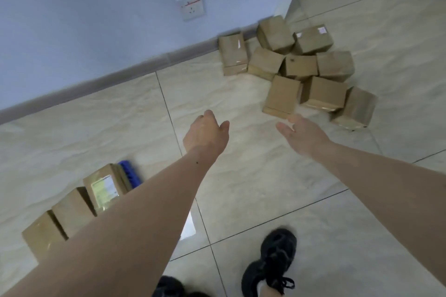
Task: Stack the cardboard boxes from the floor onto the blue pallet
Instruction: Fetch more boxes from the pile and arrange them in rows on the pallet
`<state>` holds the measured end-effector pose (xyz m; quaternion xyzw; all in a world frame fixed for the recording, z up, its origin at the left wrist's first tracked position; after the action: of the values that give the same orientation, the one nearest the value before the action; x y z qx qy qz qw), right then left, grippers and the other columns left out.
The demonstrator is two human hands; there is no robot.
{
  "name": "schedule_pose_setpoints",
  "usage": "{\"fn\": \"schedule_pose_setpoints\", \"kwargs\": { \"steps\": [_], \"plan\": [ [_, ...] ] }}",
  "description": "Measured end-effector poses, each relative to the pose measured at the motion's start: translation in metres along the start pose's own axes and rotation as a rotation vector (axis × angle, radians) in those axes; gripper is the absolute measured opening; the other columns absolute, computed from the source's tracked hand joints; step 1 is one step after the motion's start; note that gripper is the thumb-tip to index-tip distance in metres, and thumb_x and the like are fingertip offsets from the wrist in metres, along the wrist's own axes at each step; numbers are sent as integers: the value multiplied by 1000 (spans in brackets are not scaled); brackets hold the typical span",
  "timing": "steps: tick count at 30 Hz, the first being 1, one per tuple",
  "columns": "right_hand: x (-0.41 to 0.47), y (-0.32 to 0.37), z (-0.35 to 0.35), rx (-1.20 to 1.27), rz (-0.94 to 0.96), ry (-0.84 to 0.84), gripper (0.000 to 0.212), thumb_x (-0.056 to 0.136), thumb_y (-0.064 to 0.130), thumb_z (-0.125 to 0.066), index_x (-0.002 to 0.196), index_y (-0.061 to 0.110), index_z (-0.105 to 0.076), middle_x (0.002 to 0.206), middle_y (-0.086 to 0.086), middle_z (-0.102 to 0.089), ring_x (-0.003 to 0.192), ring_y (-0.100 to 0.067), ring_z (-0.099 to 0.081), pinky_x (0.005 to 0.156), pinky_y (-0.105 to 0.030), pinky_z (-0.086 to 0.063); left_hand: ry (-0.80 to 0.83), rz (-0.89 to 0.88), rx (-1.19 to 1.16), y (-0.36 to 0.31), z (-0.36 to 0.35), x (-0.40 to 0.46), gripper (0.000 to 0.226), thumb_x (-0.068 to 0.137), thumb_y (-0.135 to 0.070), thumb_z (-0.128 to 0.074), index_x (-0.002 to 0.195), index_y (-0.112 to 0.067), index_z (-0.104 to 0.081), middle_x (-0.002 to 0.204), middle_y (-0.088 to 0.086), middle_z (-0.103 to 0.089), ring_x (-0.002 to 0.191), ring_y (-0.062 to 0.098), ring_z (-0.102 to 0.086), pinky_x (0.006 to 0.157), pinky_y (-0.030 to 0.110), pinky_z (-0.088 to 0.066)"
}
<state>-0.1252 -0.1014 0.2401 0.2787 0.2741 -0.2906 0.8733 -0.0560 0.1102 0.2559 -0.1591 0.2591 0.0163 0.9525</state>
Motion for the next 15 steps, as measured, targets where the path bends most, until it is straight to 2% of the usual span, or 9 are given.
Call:
{"fn": "schedule_pose_setpoints", "kwargs": {
  "steps": [6, 8, 10, 12, 15],
  "plan": [
    [30, -46, 66, -64, 35, -23, 61, 98, 54, -40, 140, 10, -43, 134, -15, -53, 122, -34, -51, 96, -41, -42, 30, -44, 17, -89, -22, 14, 45, 97, -48, -42, 127, -15, -46, 117, 2, -62, 112, 25, -55, 78, 37, -44],
    [44, -55, 86, -85, 38, -34, 56, 98, 55, -39, 130, 10, -49, 123, -14, -58, 110, -33, -55, 89, -41, -46, 30, -51, 35, -111, -24, 23, 44, 97, -48, -41, 126, -15, -46, 116, 3, -62, 111, 25, -55, 75, 36, -42],
    [59, -61, 100, -76, 15, -51, 48, 98, 54, -39, 115, 10, -51, 106, -10, -59, 91, -26, -55, 75, -37, -44, 34, -60, 59, -130, -25, 33, 44, 97, -48, -41, 126, -15, -46, 116, 3, -61, 109, 25, -56, 73, 35, -41],
    [71, -64, 113, -51, -13, -57, 48, 99, 53, -39, 118, 10, -51, 100, -5, -55, 87, -22, -51, 72, -34, -40, 33, -61, 69, -147, -25, 48, 44, 97, -47, -42, 126, -15, -47, 116, 5, -61, 107, 25, -56, 72, 35, -41],
    [91, -63, 124, -8, -26, -43, 52, 100, 52, -40, 130, 11, -49, 110, -7, -53, 96, -22, -49, 77, -34, -39, 32, -67, 72, -166, -25, 72, 43, 97, -47, -42, 125, -15, -47, 115, 6, -61, 104, 25, -56, 71, 35, -41]
  ]
}}
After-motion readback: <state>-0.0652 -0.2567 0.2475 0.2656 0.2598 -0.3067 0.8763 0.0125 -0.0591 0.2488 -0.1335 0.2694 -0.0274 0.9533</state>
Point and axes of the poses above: each hand's wrist, its own x-axis towards the middle knuckle, its own z-axis out of the back of the hand, y = z × x, the point moved 2 cm from there along x, towards the middle knuckle
